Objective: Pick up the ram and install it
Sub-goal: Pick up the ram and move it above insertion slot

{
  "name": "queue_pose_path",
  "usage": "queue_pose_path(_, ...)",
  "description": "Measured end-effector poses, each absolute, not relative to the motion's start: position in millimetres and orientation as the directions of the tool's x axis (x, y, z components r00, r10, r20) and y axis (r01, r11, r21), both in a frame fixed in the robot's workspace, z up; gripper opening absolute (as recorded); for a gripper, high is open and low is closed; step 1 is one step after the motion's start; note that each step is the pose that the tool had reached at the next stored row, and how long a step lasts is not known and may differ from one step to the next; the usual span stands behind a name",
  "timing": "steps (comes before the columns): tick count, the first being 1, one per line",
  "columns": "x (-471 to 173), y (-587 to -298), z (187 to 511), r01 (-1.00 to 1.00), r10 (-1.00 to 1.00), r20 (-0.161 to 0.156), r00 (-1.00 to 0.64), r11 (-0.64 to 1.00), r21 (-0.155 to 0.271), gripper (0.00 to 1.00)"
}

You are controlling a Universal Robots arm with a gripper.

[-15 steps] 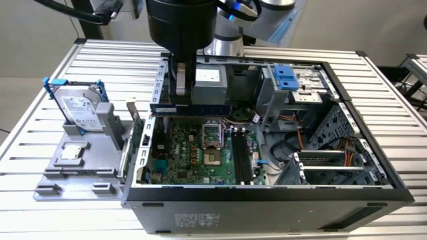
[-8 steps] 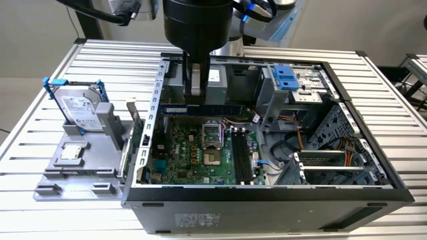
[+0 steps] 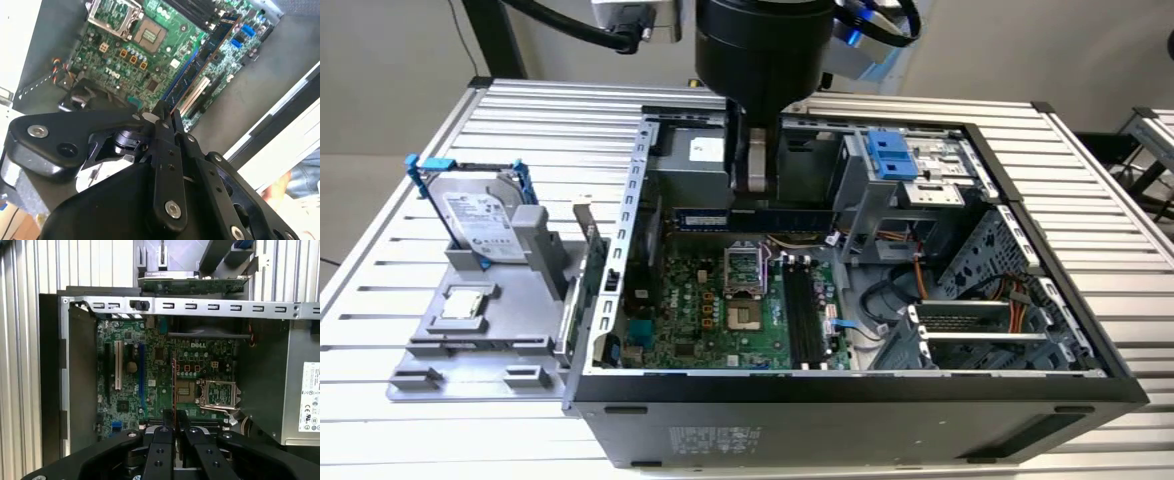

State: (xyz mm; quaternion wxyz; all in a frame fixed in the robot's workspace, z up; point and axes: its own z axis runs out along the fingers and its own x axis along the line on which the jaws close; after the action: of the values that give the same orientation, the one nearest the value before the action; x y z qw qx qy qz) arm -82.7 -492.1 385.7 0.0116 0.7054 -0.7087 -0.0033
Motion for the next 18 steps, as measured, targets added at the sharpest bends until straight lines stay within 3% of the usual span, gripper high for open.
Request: queue_pose_path(18, -50, -492, 384, -0.998, -0.998, 0.012, -0.062, 0.062, 0.021, 0.00)
